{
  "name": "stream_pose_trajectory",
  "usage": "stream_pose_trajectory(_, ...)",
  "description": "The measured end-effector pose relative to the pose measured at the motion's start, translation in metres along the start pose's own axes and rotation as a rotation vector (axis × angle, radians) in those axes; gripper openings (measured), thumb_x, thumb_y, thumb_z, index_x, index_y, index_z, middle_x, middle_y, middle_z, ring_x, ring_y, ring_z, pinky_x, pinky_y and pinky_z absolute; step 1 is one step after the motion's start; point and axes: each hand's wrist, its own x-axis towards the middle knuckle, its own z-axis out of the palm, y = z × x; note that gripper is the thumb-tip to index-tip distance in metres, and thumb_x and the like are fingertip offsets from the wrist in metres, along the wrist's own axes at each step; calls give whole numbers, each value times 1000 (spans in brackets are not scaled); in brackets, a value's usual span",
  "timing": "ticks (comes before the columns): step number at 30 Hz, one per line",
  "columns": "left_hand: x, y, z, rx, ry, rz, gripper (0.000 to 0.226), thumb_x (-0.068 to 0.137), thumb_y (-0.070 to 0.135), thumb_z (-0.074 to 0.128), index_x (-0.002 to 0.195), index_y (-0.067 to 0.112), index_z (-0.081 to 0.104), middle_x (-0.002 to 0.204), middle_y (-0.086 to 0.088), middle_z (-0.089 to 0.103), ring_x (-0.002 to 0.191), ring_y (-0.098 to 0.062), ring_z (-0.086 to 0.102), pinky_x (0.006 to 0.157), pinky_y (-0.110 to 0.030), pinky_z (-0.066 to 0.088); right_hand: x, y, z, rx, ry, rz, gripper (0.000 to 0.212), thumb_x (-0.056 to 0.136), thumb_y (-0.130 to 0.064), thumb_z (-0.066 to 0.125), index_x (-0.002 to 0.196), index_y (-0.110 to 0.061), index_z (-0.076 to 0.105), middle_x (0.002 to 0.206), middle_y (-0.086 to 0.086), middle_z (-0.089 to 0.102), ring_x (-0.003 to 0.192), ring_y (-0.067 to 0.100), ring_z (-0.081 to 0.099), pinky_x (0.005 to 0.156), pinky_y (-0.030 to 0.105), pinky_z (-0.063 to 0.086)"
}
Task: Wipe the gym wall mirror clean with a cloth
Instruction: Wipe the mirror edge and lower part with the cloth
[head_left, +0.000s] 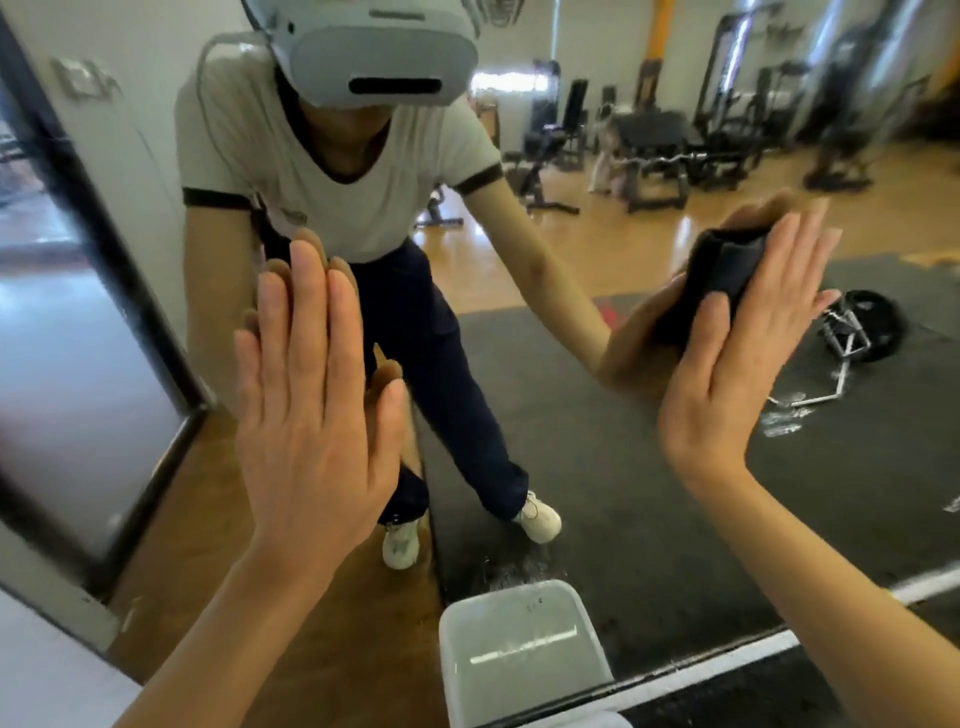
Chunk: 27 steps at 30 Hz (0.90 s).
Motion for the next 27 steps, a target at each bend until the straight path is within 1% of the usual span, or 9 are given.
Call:
stream_pose_trajectory(3, -2, -1, -2, -57, 9, -1, 69, 109, 28, 37, 161, 16, -6, 169, -5, -7, 154, -14, -12, 126, -41, -1, -9, -30, 14, 15, 43, 79, 55, 106, -20, 29, 153, 9, 20, 162, 30, 16, 150, 39, 8, 122, 52, -5)
stream_pose_trajectory(5, 0, 6, -4, -113, 11, -3, 68, 106, 21, 39, 161, 13, -1, 166, -15, -1, 154, -14, -12, 126, -44, 1, -28, -48, 23, -24, -104, -192, 55, 109, -25, 26, 155, 1, 12, 167, 18, 2, 154, 34, 2, 124, 44, -8)
stream_pose_trajectory(8, 10, 40, 2, -184, -22, 90, 65, 106, 14, 33, 160, 14, -4, 168, 4, -14, 155, -16, -11, 126, -43, -1, -35, -42, 21, -107, -247, -656, 61, 110, -23, 33, 158, -12, -3, 165, -1, -19, 154, 19, -10, 124, 43, -9)
stream_pose_trajectory(10, 18, 66, 13, -235, -75, 137, 61, 106, 12, 29, 158, 11, -4, 166, 8, -16, 155, -16, -10, 126, -39, -2, -17, -20, 12, -109, -265, -730, 63, 109, -24, 33, 159, -16, -5, 167, 0, -14, 153, 15, -10, 124, 41, -9)
stream_pose_trajectory(14, 30, 96, 35, -216, -119, 106, 70, 100, 2, 38, 158, 7, -1, 166, 2, -7, 155, -17, -8, 127, -39, 0, 21, 43, -14, -21, -150, -280, 54, 109, -29, 25, 155, -1, 19, 161, 24, 17, 155, 21, -2, 124, 44, -7)
stream_pose_trajectory(17, 31, 99, 41, -75, -127, 95, 68, 101, 7, 37, 159, 6, 0, 166, -5, -11, 155, -19, -9, 127, -40, -2, 36, 55, -17, 24, 63, 108, 58, 105, -23, 27, 152, 11, 22, 160, 33, 18, 151, 41, 8, 120, 61, -3)
stream_pose_trajectory(19, 30, 99, 43, -2, -136, 91, 67, 103, 11, 35, 159, 7, -2, 166, -4, -16, 155, -20, -11, 126, -39, -4, 30, 32, -8, 66, 77, 224, 64, 102, -27, 23, 152, 12, 20, 161, 33, 16, 152, 43, 9, 120, 61, -3)
stream_pose_trajectory(24, 29, 101, 45, -11, -145, 82, 70, 104, 14, 31, 160, 15, -10, 166, 2, -21, 155, -18, -13, 126, -38, -6, -30, 19, 3, -109, -258, -596, 63, 109, -23, 31, 160, -12, -4, 167, 2, -16, 155, 20, -8, 124, 43, -8)
stream_pose_trajectory(27, 29, 102, 44, 5, -145, 76, 72, 103, 17, 33, 160, 16, -10, 167, 4, -20, 155, -17, -12, 126, -37, -5, -2, 61, -11, -162, -249, -821, 71, 104, -23, 42, 161, -12, 2, 168, 1, -10, 155, 18, -4, 123, 42, -6)
